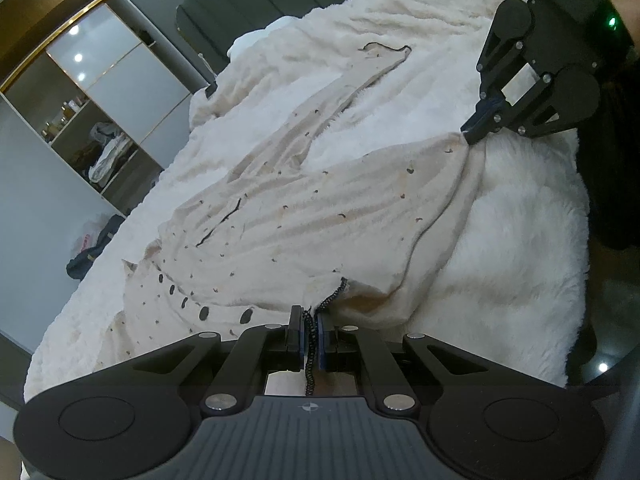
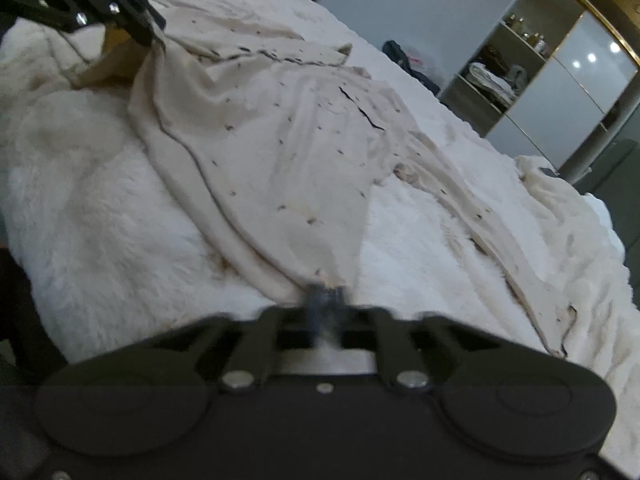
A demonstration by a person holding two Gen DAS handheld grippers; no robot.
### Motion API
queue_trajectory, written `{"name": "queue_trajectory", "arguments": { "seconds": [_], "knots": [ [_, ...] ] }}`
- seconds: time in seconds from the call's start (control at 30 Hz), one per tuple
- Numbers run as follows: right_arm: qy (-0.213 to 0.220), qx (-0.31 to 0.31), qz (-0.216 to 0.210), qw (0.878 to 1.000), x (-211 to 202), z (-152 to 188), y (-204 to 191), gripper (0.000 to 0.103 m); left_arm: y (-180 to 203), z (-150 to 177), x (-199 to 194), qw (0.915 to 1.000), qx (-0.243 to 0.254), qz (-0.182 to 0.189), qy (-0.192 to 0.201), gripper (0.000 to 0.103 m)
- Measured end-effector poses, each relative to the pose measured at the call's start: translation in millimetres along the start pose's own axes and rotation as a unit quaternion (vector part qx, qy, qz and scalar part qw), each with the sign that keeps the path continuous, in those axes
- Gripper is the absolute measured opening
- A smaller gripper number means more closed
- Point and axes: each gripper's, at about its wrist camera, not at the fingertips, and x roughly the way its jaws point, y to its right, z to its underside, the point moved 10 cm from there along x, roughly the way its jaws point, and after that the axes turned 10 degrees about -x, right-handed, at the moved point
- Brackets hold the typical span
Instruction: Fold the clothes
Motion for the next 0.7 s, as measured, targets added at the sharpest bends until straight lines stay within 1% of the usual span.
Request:
{"name": "queue_trajectory", "arguments": {
  "seconds": [0.1, 0.13, 0.17, 0.2, 0.23, 0.27, 0.3, 0.37, 0.4, 0.43, 0.47, 0.53, 0.6, 0.63, 0.67, 0.7],
  "knots": [
    [0.007, 0.1, -0.004, 0.995, -16.7, 0.7, 21.2, 0.0, -1.0, -0.3, -4.1, 1.0, 0.0, -0.001, 0.006, 0.005],
    [0.026, 0.191, -0.014, 0.981, -33.4, 4.2, 40.3, 0.0, -1.9, -0.8, -6.7, 0.9999, 0.0, 0.001, 0.01, 0.005],
    [0.045, 0.281, -0.024, 0.958, -50.3, 7.6, 60.2, 0.0, -2.9, -1.3, -9.3, 0.9999, -0.001, 0.003, 0.014, 0.005],
    [0.054, 0.329, -0.036, 0.942, -60.6, 13.1, 69.0, 0.0, -3.8, -1.8, -11.9, 0.9998, -0.001, 0.005, 0.018, 0.005],
    [0.063, 0.376, -0.048, 0.923, -70.9, 18.5, 78.0, 0.0, -4.0, -2.0, -14.7, 0.9997, -0.002, 0.009, 0.023, 0.005],
    [0.072, 0.423, -0.059, 0.901, -81.4, 23.9, 87.3, 0.0, -2.1, -0.7, -16.6, 0.9996, 0.0, 0.016, 0.025, 0.005],
    [0.062, 0.438, -0.057, 0.895, -87.5, 29.6, 88.6, 0.0, 1.1, 2.3, -17.3, 0.9994, 0.004, 0.024, 0.023, 0.005],
    [0.017, 0.429, -0.053, 0.902, -81.6, 43.4, 78.4, 0.0, 6.4, 8.8, -18.6, 0.9991, 0.011, 0.036, 0.019, 0.017],
    [-0.005, 0.424, -0.051, 0.904, -78.9, 50.3, 73.3, 0.0, 7.0, 13.3, -19.0, 0.9992, 0.014, 0.034, 0.016, 0.032],
    [-0.028, 0.419, -0.048, 0.906, -76.4, 57.3, 68.3, 0.0, 7.1, 18.2, -20.5, 0.9992, 0.016, 0.034, 0.013, 0.039],
    [-0.057, 0.394, -0.042, 0.916, -70.3, 62.1, 60.7, 0.0, 6.3, 24.0, -23.7, 0.9992, 0.014, 0.036, 0.01, 0.041],
    [-0.106, 0.344, -0.023, 0.933, -62.3, 69.6, 48.9, 0.001, -3.8, 38.5, -34.3, 0.9995, 0.005, 0.032, 0.0, 0.05],
    [-0.111, 0.33, -0.018, 0.937, -63.3, 67.5, 46.9, 0.006, -23.7, 59.0, -45.6, 0.9997, -0.003, 0.018, -0.018, 0.054],
    [-0.093, 0.323, -0.015, 0.942, -71.1, 59.8, 49.2, 0.012, -35.0, 70.3, -51.1, 0.9995, -0.006, 0.01, -0.029, 0.056],
    [-0.077, 0.316, -0.013, 0.946, -76.5, 53.1, 51.6, 0.023, -46.3, 81.6, -56.7, 0.9992, -0.009, 0.002, -0.039, 0.058],
    [-0.067, 0.296, -0.01, 0.953, -78.2, 46.4, 52.3, 0.031, -57.3, 95.5, -61.3, 0.9985, -0.011, -0.004, -0.054, 0.06]
  ]
}}
